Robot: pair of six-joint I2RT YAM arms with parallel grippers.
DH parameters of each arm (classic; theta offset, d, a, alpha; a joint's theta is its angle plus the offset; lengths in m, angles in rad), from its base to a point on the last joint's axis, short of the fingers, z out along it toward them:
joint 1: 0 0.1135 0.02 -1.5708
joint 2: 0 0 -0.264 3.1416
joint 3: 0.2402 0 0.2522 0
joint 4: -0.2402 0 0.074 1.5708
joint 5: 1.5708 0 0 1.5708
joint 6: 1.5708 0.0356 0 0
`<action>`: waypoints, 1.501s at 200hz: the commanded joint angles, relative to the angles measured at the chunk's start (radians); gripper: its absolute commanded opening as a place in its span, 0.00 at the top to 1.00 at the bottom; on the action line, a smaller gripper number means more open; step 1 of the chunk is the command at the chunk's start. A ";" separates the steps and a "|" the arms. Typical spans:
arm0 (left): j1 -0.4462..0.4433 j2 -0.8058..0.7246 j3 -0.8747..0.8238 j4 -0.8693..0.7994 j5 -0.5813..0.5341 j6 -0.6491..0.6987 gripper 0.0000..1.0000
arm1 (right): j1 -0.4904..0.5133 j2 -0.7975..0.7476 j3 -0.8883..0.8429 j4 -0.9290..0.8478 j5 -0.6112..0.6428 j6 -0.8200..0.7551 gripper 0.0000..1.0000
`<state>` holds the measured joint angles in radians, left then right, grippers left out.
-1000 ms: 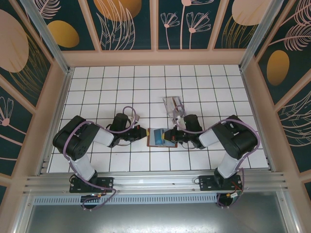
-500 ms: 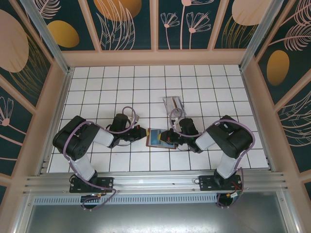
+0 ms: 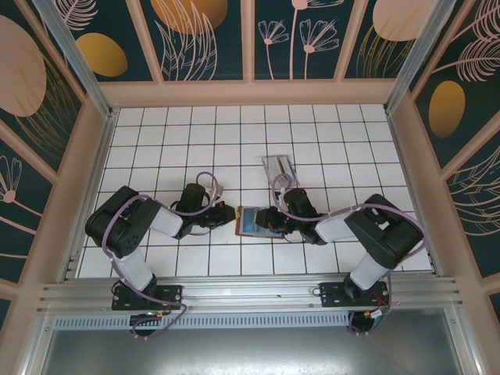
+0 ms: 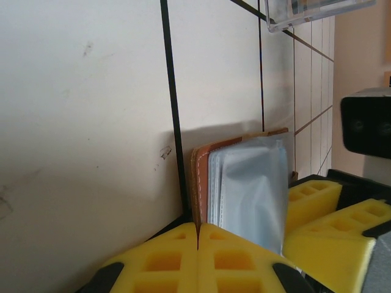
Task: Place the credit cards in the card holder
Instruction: Insert the credit card into the card slot.
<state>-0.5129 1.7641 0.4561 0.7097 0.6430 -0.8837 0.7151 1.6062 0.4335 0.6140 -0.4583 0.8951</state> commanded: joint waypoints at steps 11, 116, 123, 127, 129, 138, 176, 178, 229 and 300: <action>-0.018 0.039 -0.026 -0.125 -0.064 0.036 1.00 | 0.007 -0.056 0.029 -0.205 0.067 -0.099 0.73; -0.017 0.041 -0.023 -0.112 -0.060 0.024 1.00 | 0.021 0.052 0.086 -0.133 0.001 -0.076 1.00; -0.018 0.041 -0.025 -0.112 -0.060 0.025 1.00 | 0.022 0.059 0.090 -0.121 -0.007 -0.071 1.00; -0.018 0.041 -0.025 -0.111 -0.059 0.025 1.00 | 0.024 0.064 0.092 -0.113 -0.011 -0.067 1.00; -0.017 0.041 -0.024 -0.111 -0.059 0.025 1.00 | 0.024 0.065 0.094 -0.108 -0.013 -0.064 1.00; -0.018 0.039 -0.027 -0.111 -0.059 0.025 1.00 | 0.027 0.075 0.096 -0.087 -0.022 -0.054 1.00; -0.016 0.010 -0.032 -0.139 -0.071 0.039 1.00 | 0.027 -0.007 0.065 -0.115 0.009 -0.061 1.00; -0.016 0.007 -0.032 -0.142 -0.072 0.039 1.00 | 0.026 -0.012 0.064 -0.120 0.012 -0.062 1.00; -0.014 -0.079 -0.055 -0.187 -0.102 0.048 1.00 | 0.025 -0.298 0.069 -0.518 0.264 -0.207 0.76; -0.014 -0.149 -0.075 -0.219 -0.124 0.032 1.00 | 0.114 -0.265 0.215 -0.864 0.546 -0.316 0.55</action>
<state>-0.5240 1.6314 0.4030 0.5743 0.5446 -0.8646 0.7643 1.2716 0.5724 -0.1139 -0.0288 0.6365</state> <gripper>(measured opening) 0.058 0.428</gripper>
